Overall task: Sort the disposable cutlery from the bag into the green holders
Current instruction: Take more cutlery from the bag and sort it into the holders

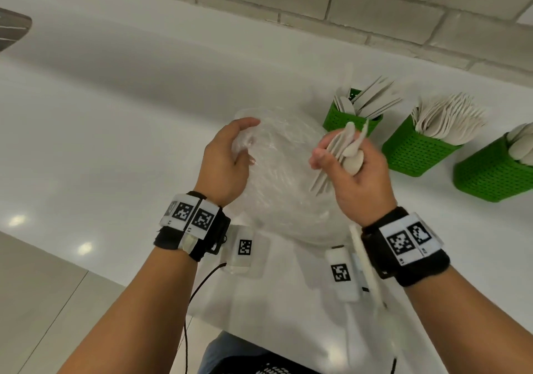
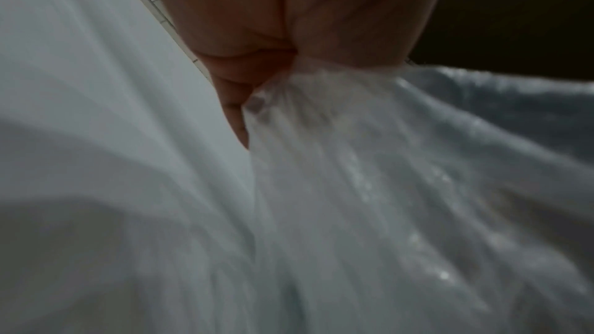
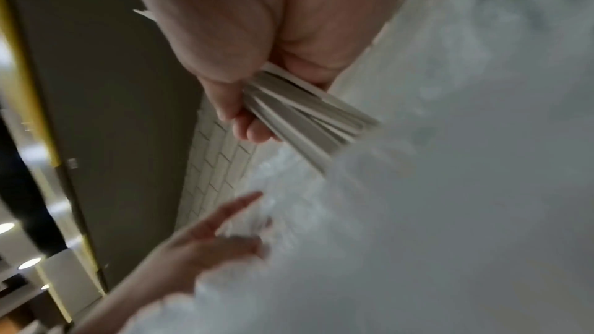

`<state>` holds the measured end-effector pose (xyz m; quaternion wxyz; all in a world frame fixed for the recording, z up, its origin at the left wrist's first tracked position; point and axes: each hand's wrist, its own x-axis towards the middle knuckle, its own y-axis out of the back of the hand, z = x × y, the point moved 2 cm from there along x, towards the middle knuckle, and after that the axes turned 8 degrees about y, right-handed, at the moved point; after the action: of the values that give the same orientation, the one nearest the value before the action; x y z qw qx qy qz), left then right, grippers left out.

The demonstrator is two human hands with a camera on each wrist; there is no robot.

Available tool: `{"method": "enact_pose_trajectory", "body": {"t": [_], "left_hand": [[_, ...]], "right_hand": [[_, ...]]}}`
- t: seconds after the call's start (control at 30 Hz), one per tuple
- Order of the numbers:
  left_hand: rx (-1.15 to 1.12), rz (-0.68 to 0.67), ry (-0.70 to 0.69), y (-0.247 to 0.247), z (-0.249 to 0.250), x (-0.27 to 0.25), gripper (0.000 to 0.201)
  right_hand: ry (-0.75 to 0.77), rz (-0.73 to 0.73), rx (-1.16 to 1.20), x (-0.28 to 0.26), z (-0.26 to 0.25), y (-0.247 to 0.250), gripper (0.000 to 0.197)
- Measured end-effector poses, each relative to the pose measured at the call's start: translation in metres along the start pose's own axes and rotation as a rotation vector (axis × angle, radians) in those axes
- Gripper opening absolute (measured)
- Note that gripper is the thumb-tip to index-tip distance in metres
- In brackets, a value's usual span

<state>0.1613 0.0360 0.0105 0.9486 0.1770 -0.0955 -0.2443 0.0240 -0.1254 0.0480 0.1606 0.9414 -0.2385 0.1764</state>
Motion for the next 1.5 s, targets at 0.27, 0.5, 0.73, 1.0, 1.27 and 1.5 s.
{"method": "enact_pose_trajectory", "body": {"t": [0.27, 0.5, 0.73, 1.0, 1.27, 1.5], "left_hand": [[0.07, -0.054, -0.016, -0.008, -0.001, -0.001, 0.056], [0.162, -0.139, 0.018, -0.007, -0.003, 0.004, 0.055], [0.17, -0.145, 0.053, -0.016, 0.001, 0.004, 0.047], [0.152, -0.152, 0.001, -0.022, 0.01, -0.001, 0.044], [0.224, -0.16, -0.015, -0.025, 0.016, -0.005, 0.052], [0.325, -0.284, -0.15, -0.02, 0.048, 0.013, 0.072]], "right_hand": [[-0.347, -0.172, -0.101, -0.016, 0.046, -0.004, 0.015], [-0.186, 0.207, 0.202, 0.017, -0.025, 0.05, 0.025], [-0.091, -0.654, -0.351, -0.037, -0.031, 0.066, 0.02], [0.15, -1.406, -0.706, -0.125, 0.001, 0.003, 0.046], [0.129, -1.043, -0.422, -0.088, -0.018, 0.024, 0.02], [-0.204, -0.505, -0.436, -0.001, -0.038, 0.056, 0.041]]}}
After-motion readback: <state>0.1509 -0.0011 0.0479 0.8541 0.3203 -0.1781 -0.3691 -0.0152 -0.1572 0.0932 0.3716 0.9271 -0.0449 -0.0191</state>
